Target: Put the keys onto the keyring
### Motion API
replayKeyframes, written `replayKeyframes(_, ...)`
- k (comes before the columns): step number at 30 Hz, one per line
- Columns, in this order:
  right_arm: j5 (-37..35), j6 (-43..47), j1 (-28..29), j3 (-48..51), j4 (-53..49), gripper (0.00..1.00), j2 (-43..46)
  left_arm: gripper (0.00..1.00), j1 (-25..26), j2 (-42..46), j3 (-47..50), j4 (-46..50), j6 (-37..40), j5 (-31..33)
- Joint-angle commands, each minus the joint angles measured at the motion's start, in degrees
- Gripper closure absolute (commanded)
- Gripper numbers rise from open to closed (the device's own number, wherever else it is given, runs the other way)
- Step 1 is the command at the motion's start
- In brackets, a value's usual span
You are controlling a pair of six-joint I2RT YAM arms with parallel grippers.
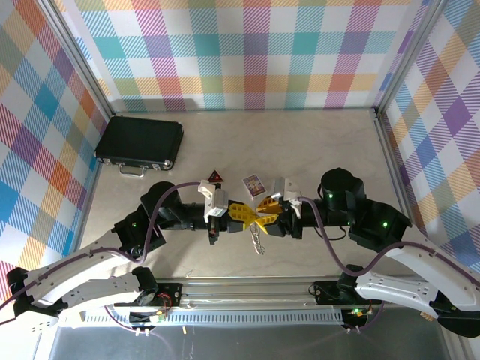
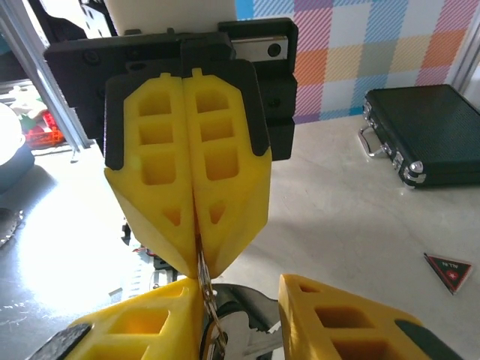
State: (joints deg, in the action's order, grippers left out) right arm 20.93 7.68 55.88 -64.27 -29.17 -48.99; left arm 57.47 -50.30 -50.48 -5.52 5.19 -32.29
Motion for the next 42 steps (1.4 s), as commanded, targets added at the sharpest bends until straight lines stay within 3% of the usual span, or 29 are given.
replayKeyframes(1,1.5,-1.62,0.37,0.8,4.28,0.72,1.2,1.0,0.4,1.04,0.63,-5.98,-2.59,-3.65)
replayKeyframes(10,0.32,-0.45,0.29,0.59,2.84,1.0,0.86,1.0,0.45,1.42,0.73,-4.05,-1.31,-1.29)
replayKeyframes(14,-1.94,1.92,0.37,-2.19,-2.06,1.0,-0.34,1.0,0.45,2.48,-0.42,3.62,3.2,4.87)
replayKeyframes(18,-4.32,4.92,0.36,-5.7,-7.93,1.0,-2.51,0.84,0.45,1.69,-3.08,13.14,7.89,8.82)
replayKeyframes(24,-5.98,7.9,0.46,-9.79,-14.52,1.0,-6.19,0.81,0.45,0.1,-5.56,19.96,11.05,11.56)
replayKeyframes(38,-7.07,10.32,1.49,-11.57,-17.33,1.0,-10.2,0.78,0.4,-3.88,-7.4,20.99,12.3,10.46)
replayKeyframes(42,-6.43,10.69,1.77,-11.59,-17.64,1.0,-10.95,0.85,0.45,-4.36,-6.97,20.06,11.97,10.06)
